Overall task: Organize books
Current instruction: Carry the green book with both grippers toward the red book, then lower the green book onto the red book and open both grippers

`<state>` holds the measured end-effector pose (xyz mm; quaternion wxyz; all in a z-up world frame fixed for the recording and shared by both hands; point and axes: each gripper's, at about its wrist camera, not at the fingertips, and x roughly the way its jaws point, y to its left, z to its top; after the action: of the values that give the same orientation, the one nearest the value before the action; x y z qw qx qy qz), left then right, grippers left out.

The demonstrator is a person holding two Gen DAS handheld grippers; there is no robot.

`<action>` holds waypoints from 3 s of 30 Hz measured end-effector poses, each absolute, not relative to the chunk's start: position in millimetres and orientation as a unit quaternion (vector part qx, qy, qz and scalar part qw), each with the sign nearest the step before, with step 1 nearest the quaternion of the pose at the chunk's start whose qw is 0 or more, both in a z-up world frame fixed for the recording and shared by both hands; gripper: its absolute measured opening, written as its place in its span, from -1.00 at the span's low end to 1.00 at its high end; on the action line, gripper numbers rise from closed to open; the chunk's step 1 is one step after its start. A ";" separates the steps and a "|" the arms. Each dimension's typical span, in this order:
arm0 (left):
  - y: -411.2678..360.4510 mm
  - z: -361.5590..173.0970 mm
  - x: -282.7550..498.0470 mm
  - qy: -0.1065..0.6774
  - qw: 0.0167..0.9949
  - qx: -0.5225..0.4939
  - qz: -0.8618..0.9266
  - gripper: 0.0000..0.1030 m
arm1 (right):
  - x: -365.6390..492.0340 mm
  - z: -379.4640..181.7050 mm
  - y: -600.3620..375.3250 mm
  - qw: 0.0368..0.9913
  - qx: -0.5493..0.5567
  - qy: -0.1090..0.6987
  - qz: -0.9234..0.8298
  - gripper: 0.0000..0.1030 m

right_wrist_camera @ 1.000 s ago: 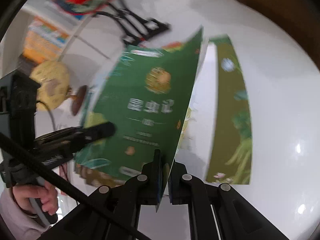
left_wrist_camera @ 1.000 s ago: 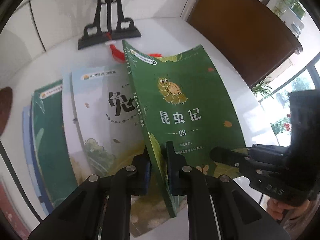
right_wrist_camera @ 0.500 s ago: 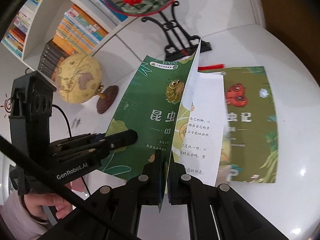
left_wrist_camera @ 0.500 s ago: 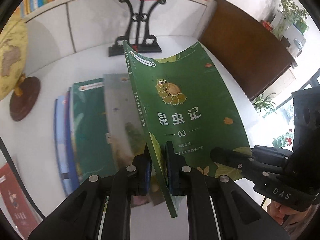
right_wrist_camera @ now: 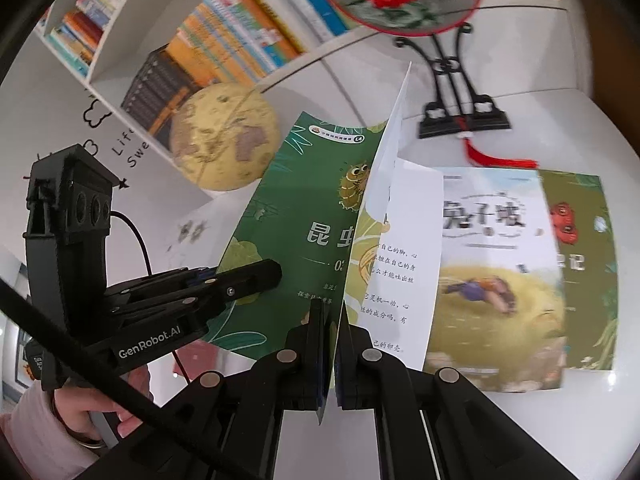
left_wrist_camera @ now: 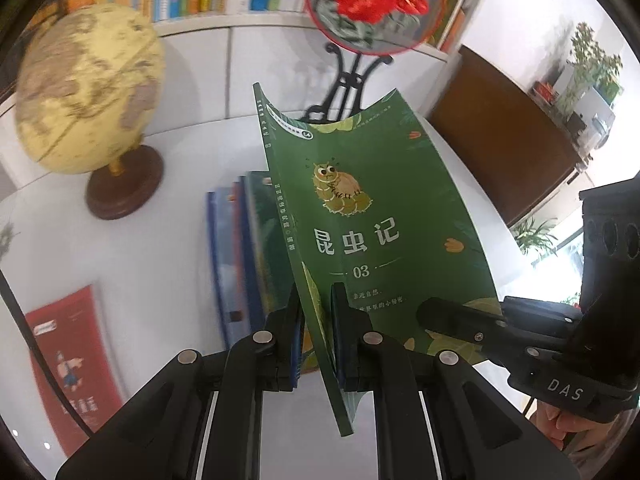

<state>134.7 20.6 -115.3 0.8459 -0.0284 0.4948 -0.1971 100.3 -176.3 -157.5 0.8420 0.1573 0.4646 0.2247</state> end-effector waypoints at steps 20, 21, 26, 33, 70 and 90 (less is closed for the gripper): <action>204.3 -117.9 95.9 0.489 0.857 -0.113 -0.121 -0.81 | 80.3 -153.2 5.0 0.824 0.106 0.462 0.310 -0.92; 213.9 -119.4 92.6 0.488 0.857 -0.118 -0.117 -0.81 | 79.6 -154.6 14.6 0.822 0.107 0.462 0.314 -0.92; 243.5 -131.5 77.0 0.494 0.856 -0.115 -0.094 -0.80 | 77.7 -164.1 50.9 0.813 0.098 0.472 0.326 -0.92; 278.4 -153.2 57.6 0.506 0.844 -0.154 -0.082 -0.80 | 73.1 -180.6 83.5 0.799 0.087 0.492 0.333 -0.93; 332.2 -212.9 37.9 0.554 0.815 -0.166 -0.019 -0.79 | 89.8 -278.9 113.1 0.741 0.128 0.602 0.269 -0.92; 282.3 -227.4 34.0 0.595 0.780 -0.192 0.012 -0.78 | 84.2 -272.7 39.9 0.728 0.149 0.632 0.220 0.05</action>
<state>34.0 282.3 -227.4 0.7805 -0.1919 0.5949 0.0119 84.2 39.9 -272.7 0.7282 0.1490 0.6317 0.2204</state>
